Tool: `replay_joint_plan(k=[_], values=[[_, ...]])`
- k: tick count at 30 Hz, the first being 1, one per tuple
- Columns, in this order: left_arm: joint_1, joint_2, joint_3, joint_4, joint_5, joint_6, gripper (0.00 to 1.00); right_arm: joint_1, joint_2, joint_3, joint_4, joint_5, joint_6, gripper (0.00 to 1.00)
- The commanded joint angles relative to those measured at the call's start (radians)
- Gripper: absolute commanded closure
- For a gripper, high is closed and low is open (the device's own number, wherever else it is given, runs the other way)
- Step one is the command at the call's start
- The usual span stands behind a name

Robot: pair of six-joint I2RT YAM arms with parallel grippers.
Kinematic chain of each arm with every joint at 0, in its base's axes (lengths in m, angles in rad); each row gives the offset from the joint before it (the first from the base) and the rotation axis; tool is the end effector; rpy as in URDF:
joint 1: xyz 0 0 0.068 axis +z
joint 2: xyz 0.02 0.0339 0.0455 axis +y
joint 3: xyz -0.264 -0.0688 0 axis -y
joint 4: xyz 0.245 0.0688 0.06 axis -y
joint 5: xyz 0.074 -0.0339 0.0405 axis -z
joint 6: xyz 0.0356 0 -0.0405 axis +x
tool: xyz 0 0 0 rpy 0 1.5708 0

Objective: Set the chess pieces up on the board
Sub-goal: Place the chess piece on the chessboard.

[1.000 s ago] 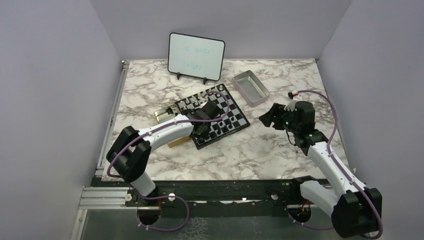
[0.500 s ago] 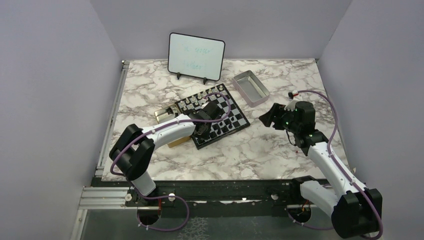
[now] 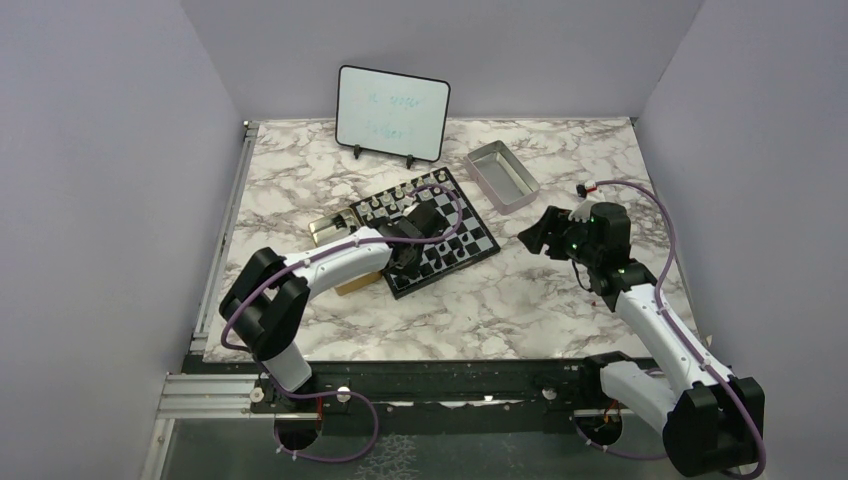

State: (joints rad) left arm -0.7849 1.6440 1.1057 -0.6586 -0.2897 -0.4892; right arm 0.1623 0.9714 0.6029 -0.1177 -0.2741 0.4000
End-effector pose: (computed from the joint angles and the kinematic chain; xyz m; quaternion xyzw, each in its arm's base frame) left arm 0.2335 -0.2189 0.2021 0.1167 0.9656 0.0046 0.2322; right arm 0.2125 0.0446 0.2486 0.0306 0.8509 0.2543 0.4587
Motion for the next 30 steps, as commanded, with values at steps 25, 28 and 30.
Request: replay_joint_plan(k=[25, 28, 30], values=[[0.485, -0.101, 0.121, 0.035, 0.069, 0.196, 0.68, -0.004, 0.069, 0.014, 0.107, -0.14, 0.054, 0.3], [0.531, -0.059, 0.116, 0.079, 0.114, 0.211, 0.72, -0.003, 0.061, 0.014, 0.107, -0.14, 0.064, 0.3], [0.546, -0.035, 0.115, 0.103, 0.122, 0.217, 0.73, -0.004, 0.055, 0.012, 0.109, -0.144, 0.069, 0.3]])
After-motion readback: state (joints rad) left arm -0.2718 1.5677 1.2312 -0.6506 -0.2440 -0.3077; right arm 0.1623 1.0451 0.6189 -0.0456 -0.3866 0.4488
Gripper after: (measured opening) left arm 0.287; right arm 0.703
